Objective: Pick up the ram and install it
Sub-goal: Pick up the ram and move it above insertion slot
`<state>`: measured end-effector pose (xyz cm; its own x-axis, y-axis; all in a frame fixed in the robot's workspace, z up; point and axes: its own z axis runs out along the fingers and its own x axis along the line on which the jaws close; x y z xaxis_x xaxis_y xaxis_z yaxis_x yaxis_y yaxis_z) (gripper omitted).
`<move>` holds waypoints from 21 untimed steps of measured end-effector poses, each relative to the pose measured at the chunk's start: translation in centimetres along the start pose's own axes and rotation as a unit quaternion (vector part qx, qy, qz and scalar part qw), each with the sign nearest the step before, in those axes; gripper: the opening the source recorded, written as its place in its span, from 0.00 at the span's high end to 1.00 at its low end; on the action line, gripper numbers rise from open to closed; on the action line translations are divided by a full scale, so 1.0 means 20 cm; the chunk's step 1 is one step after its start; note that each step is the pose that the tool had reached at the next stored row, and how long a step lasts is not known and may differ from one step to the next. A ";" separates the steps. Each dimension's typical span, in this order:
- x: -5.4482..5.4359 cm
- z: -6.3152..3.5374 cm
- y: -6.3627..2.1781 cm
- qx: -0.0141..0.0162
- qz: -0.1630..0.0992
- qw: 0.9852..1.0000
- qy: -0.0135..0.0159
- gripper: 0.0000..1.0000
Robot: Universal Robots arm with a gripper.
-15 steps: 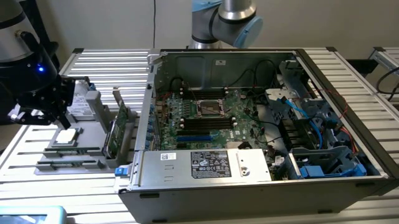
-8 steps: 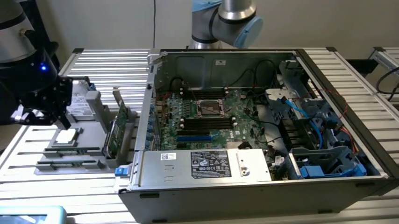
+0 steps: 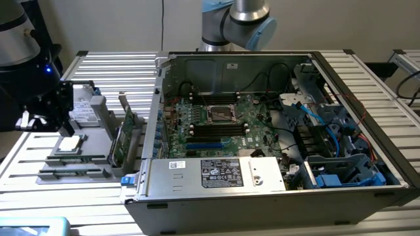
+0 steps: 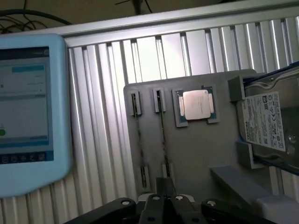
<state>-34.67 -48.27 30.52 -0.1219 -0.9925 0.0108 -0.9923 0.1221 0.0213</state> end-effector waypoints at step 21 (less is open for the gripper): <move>0.00 0.012 0.015 0.001 -0.075 0.997 0.002 0.70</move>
<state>-34.97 -48.19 30.28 0.0277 -0.9996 0.0113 -0.9994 -0.0275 0.0212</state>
